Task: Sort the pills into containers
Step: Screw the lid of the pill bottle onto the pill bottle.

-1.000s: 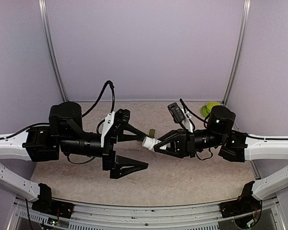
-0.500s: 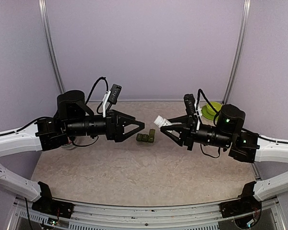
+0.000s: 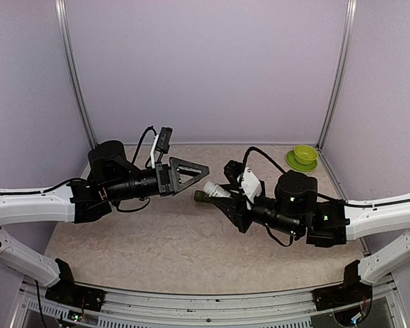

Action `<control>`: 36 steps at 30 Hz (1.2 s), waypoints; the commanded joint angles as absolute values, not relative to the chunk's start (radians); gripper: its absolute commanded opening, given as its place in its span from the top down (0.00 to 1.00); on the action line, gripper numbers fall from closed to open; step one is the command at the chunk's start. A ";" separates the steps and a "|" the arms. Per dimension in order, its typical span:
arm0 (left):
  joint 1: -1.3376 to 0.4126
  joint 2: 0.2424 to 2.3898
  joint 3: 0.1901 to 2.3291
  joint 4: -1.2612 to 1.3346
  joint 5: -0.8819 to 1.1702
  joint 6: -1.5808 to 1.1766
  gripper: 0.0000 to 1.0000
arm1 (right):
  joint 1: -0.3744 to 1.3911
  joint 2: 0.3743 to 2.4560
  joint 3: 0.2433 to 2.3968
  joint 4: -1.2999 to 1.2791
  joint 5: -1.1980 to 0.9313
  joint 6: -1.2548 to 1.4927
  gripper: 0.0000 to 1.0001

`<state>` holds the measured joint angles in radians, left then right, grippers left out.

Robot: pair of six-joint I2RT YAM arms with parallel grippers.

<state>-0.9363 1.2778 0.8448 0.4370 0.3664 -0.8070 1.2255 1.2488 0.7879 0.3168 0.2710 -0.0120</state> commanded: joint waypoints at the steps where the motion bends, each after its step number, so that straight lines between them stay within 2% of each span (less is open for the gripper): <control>1: -0.930 1.305 0.828 0.523 0.371 -0.868 0.01 | 1.251 1.256 0.813 0.390 0.367 -0.056 0.75; 20: -0.940 1.324 0.808 0.599 0.422 -0.871 0.01 | 1.253 1.327 0.840 0.437 0.382 -0.071 0.75; 36: -0.939 1.290 0.797 0.650 0.431 -0.868 0.01 | 1.259 1.420 0.885 0.414 0.311 -0.070 0.75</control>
